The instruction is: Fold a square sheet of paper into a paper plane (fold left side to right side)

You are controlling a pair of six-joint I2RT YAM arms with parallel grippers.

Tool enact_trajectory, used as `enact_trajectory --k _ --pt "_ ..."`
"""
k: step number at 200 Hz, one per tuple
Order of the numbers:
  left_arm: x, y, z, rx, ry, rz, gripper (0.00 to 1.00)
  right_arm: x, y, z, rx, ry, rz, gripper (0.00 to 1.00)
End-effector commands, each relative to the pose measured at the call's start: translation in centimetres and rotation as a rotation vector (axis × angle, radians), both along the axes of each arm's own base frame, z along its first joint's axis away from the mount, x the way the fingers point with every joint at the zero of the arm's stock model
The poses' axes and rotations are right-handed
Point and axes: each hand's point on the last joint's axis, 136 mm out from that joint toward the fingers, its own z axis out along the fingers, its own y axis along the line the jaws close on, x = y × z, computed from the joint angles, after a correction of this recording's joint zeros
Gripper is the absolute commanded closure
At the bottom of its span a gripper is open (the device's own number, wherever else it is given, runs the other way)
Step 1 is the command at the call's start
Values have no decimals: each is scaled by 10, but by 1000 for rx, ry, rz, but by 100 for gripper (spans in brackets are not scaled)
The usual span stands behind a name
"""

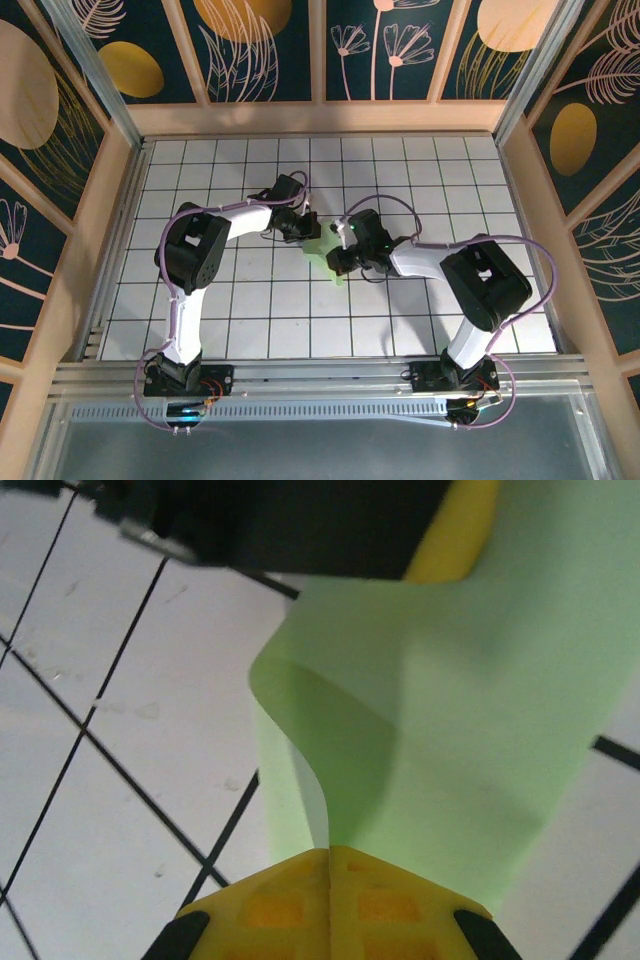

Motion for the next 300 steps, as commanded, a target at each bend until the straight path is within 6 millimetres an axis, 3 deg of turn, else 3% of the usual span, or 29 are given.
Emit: enact_trajectory --k 1,78,266,300 --pt "-11 19 -31 114 42 13 100 14 -10 -5 -44 1 -65 100" --pt "-10 19 -30 116 41 13 100 23 -10 -7 -51 -7 -78 100" --pt "-9 17 -28 108 35 22 100 18 -7 -22 -59 30 -59 100" --pt "-9 17 -29 108 37 23 100 19 -4 -13 -40 13 -55 100"
